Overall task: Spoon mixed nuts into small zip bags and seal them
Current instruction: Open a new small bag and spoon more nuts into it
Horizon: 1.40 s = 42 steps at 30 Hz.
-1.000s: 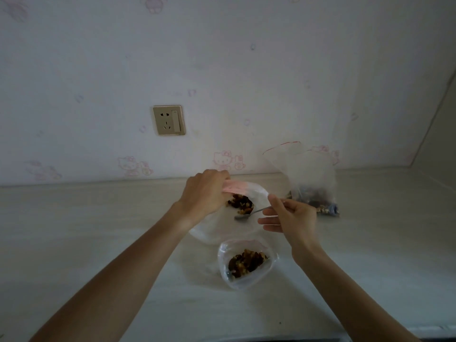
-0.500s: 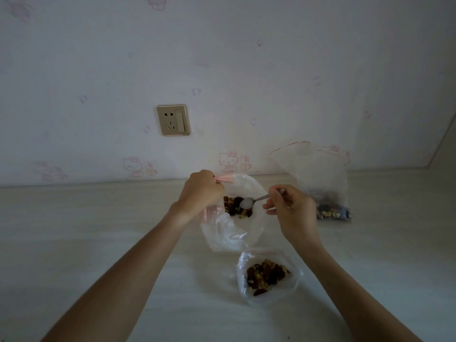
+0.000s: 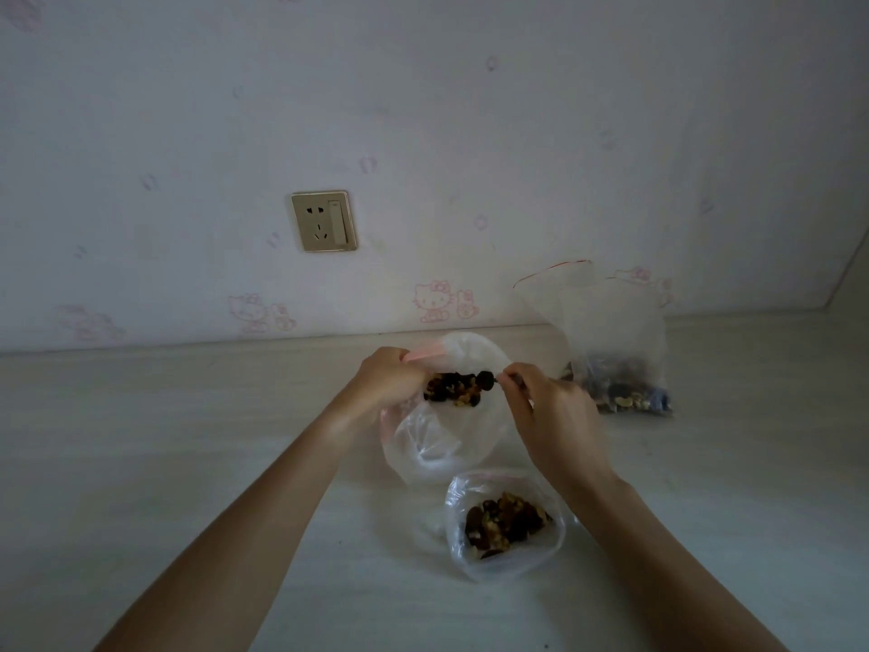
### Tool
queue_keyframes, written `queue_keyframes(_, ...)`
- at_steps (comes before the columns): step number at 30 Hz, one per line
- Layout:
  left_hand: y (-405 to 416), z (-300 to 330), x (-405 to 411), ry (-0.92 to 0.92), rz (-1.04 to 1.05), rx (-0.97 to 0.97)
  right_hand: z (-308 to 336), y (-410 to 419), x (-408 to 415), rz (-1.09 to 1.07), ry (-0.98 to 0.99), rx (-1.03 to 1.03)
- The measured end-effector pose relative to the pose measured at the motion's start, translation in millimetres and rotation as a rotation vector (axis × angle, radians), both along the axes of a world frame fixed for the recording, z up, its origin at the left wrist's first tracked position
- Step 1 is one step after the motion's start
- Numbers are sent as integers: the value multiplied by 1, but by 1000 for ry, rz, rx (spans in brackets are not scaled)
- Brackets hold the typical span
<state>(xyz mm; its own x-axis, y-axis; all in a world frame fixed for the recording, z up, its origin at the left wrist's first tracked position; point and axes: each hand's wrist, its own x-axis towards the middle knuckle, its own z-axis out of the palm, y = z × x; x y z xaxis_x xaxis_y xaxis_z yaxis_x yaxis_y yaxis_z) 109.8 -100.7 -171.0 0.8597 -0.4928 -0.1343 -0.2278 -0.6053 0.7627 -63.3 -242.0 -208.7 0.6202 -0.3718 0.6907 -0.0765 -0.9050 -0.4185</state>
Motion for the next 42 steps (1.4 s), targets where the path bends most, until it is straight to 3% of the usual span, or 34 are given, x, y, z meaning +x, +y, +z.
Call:
queue_keyframes(3,1,-3,-2,37,23,-59,-5,-3,1,35,34,122)
queue_keyframes(9,1,-6,0,126,4,-145,-13,-5,8,79,6,646)
queue_keyframes(12,1,-7,-1,133,-23,-156,-11,-3,11,124,4,781)
queue_keyframes(17,-3,-8,0,48,-84,-133,-7,0,11,154,-4,833)
queue_keyframes(28,-21,-12,5,-396,-61,121,-11,-5,4,97,-49,999)
queue_keyframes(32,-20,-7,7,-390,-51,108,-10,-8,-1,96,-42,1015)
queue_keyframes(37,-1,6,3,-251,-112,-15,-2,-9,-11,111,-39,1045)
queue_keyframes(42,25,10,-22,-407,-124,-135,7,-6,-30,128,-46,1031)
